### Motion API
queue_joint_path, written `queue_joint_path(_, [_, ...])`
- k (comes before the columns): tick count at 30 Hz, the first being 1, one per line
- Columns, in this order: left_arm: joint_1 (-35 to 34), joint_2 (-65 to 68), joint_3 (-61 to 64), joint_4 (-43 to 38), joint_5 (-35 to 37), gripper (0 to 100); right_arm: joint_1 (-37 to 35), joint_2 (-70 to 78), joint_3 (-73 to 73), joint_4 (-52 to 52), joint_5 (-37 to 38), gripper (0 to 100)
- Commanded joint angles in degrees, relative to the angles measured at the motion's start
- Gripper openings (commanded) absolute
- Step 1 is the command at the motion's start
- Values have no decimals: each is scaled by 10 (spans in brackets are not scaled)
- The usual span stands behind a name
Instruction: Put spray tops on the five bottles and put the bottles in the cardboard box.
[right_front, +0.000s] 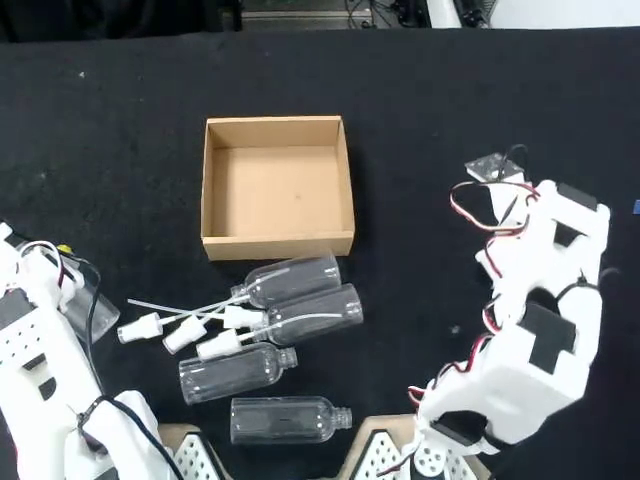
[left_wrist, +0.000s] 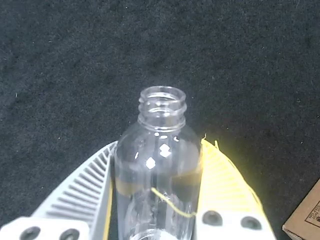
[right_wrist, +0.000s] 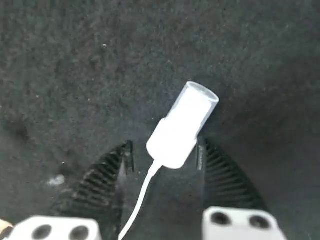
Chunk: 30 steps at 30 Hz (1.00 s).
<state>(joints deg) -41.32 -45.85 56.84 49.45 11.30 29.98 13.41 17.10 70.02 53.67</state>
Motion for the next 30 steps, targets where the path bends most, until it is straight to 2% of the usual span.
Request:
queue_joint_path(1, [-5,-17,-7,-12,1,29,18,7,-42,6,-1,181])
queue_joint_path(7, [-5,-17,-7,-12,1,29,36,50,-79,5,-36,177])
queue_joint_path(14, [-6,-17,-7,-12,1,29,31,63,-116,11,-128,179])
queue_joint_path(21, [-6,-17,-7,-12,1,29,15,58,-116,25,-136,181])
queue_joint_path(27, [-6,-17,-7,-12,1,29,18,93,-115,-8,-139,175])
queue_joint_path(30, [-5,-17,-7,-12,1,29,25,102,-115,-5,-122,63])
